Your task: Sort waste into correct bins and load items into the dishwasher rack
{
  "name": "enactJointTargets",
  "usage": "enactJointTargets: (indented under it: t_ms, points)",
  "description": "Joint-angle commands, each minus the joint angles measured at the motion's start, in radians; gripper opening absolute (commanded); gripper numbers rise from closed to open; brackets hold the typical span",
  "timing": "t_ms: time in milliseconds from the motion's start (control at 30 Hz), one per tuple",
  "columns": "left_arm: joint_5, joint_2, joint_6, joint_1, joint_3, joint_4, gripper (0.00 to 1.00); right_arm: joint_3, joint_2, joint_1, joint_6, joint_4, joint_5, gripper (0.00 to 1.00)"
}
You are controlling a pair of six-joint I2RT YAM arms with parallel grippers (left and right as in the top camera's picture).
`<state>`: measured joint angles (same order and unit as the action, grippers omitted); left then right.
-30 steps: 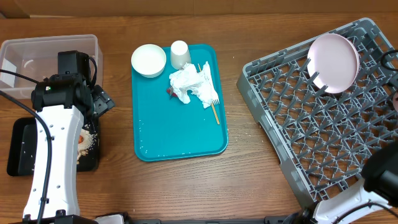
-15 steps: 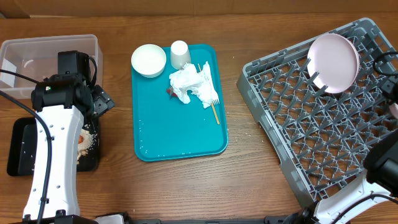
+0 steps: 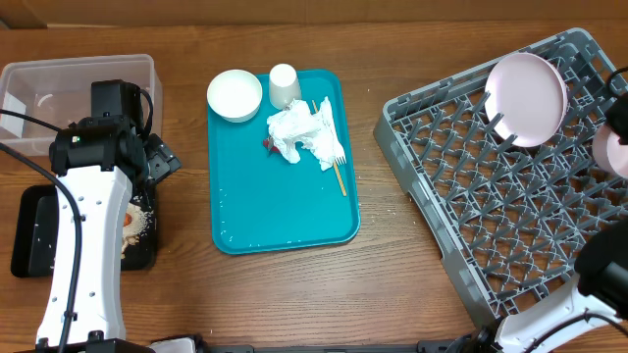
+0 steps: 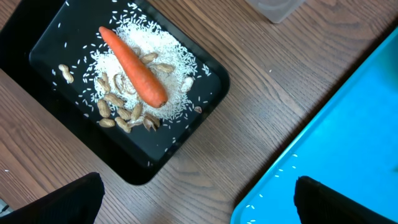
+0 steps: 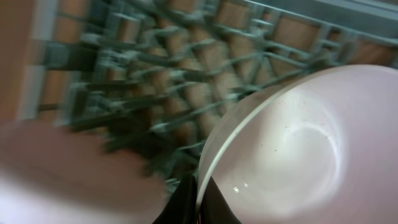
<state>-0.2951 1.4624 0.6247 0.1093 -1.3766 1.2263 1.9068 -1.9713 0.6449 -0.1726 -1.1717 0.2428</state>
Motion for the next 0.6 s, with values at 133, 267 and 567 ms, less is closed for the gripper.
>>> enactJointTargets:
  t_ms: [133, 267, 567]
  points:
    - [0.001, -0.003, -0.012, 0.002, -0.011, -0.002, 1.0, 0.028, 0.043, 0.069, 0.06, -0.016, 0.405, 0.04]
    - [0.001, -0.003, -0.012, 0.002, -0.011, -0.002, 1.0, 0.027, 0.013, 0.082, 0.099, -0.005, 0.501, 0.04]
    - [0.001, -0.003, -0.012, 0.002, -0.011, -0.002, 1.0, 0.025, -0.098, 0.085, 0.104, 0.066, 0.631, 0.04]
